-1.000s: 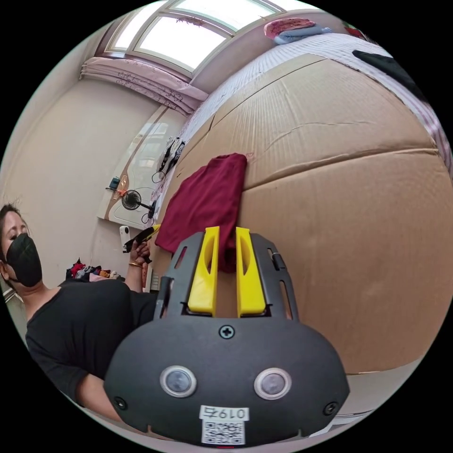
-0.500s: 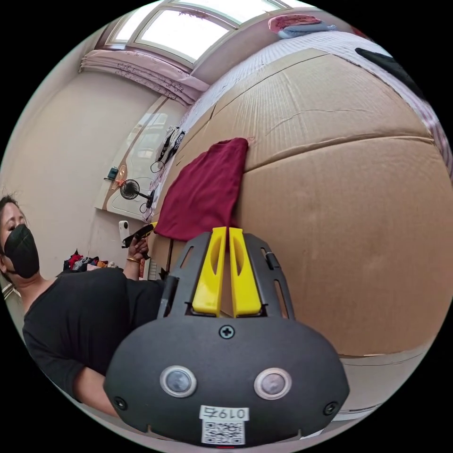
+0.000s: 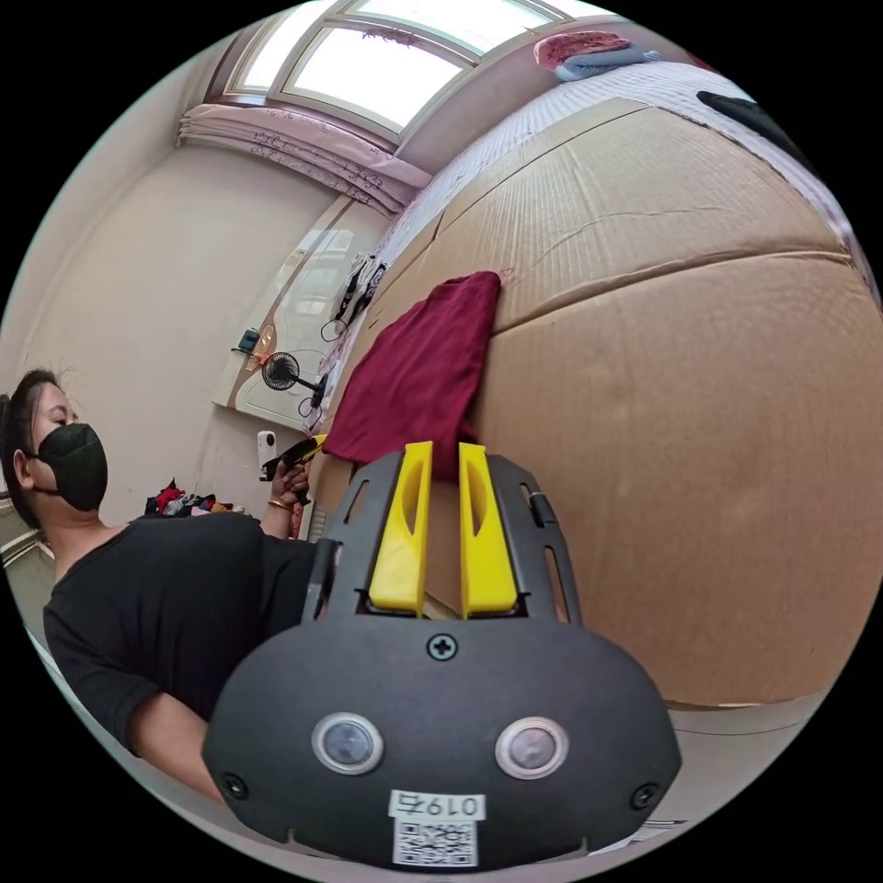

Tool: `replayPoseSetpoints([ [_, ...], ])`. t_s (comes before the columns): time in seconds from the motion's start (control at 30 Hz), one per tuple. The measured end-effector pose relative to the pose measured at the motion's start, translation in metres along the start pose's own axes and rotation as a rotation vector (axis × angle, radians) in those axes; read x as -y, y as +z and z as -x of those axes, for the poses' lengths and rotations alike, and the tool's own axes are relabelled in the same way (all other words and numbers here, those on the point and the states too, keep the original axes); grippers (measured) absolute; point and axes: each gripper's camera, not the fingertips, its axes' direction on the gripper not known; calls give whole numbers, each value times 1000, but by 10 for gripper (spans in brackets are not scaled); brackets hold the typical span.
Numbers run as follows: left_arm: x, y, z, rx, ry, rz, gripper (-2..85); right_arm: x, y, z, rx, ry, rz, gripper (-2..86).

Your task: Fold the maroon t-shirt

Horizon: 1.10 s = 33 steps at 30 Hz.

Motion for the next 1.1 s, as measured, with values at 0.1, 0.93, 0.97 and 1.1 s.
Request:
replayPoseSetpoints([
  [0.1, -6, -2, 1, -32, -6, -10, 40, -7, 2, -19, -5, -14, 14, 61],
  [0.93, -38, 42, -29, 50, 119, 45, 17, -72, 57, -292, -176, -99, 36, 10],
  [0.97, -43, 40, -27, 69, 97, 18, 18, -83, 53, -309, -216, -99, 19, 8],
  [1.1, -42, 34, -45, 158, 127, -116, 26, -109, 50, -341, -261, -181, -77, 2],
])
